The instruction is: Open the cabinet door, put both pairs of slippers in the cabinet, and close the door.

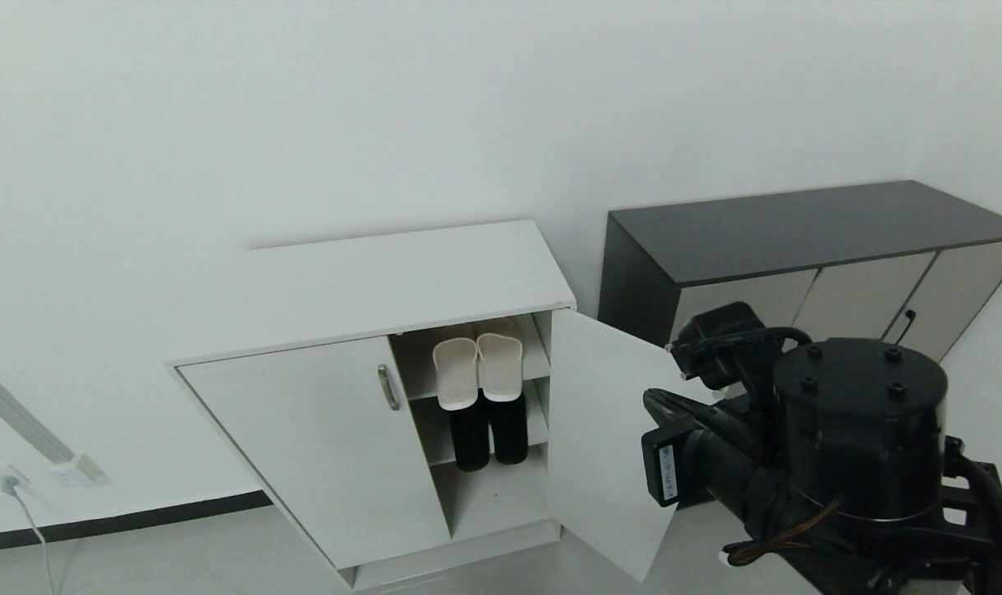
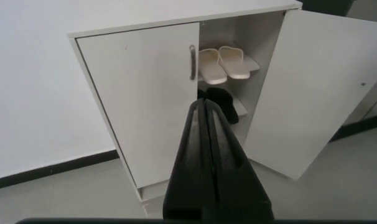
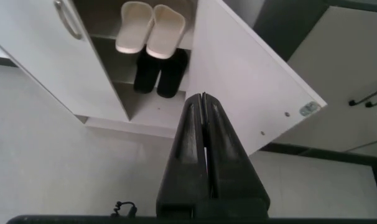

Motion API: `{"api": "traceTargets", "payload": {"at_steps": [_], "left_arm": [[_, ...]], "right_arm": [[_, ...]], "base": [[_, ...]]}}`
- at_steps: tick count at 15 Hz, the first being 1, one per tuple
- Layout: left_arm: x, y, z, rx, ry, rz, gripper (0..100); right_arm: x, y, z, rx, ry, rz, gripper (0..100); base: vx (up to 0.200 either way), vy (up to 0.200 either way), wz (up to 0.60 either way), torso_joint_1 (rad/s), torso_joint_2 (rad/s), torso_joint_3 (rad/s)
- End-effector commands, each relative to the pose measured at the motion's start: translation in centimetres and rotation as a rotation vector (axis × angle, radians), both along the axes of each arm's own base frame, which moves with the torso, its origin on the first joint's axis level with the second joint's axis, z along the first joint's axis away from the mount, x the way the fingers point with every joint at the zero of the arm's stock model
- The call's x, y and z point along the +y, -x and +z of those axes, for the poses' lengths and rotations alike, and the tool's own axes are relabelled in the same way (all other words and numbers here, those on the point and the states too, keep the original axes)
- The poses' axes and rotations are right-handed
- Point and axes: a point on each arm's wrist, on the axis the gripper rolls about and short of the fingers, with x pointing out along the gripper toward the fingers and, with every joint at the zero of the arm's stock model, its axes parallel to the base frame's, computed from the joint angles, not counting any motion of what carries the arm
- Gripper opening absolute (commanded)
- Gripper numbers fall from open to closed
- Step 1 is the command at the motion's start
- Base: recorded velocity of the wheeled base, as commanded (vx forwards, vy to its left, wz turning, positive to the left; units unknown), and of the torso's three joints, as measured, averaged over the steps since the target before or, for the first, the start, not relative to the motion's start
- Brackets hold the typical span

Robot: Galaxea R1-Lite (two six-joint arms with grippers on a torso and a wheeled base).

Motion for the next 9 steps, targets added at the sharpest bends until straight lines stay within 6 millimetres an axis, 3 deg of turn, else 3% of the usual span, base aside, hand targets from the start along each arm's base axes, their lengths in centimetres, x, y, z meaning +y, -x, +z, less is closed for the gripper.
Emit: {"api": "traceTargets", "payload": {"at_steps": [1, 3, 9], "left_arm": [[0.00, -0.01, -0.01, 0.001, 0.000, 0.000, 0], [0.00, -0.01, -0.01, 0.001, 0.000, 0.000, 0], [0.00, -0.01, -0.01, 0.001, 0.000, 0.000, 0]], "right_arm": [[-0.07, -0.09, 0.01, 0.000, -0.001, -0.005, 0], [-0.03, -0.17, 0.01, -0.006, -0.007, -0.006, 0], [-0.26, -0.42, -0.23, -0.010, 0.011, -0.014, 0]], "base": [[0.000, 0.000, 0.00, 0.000, 0.00, 0.000], [0.000, 0.000, 0.00, 0.000, 0.00, 0.000], [-0.200, 0.000, 0.00, 0.002, 0.00, 0.002]]}}
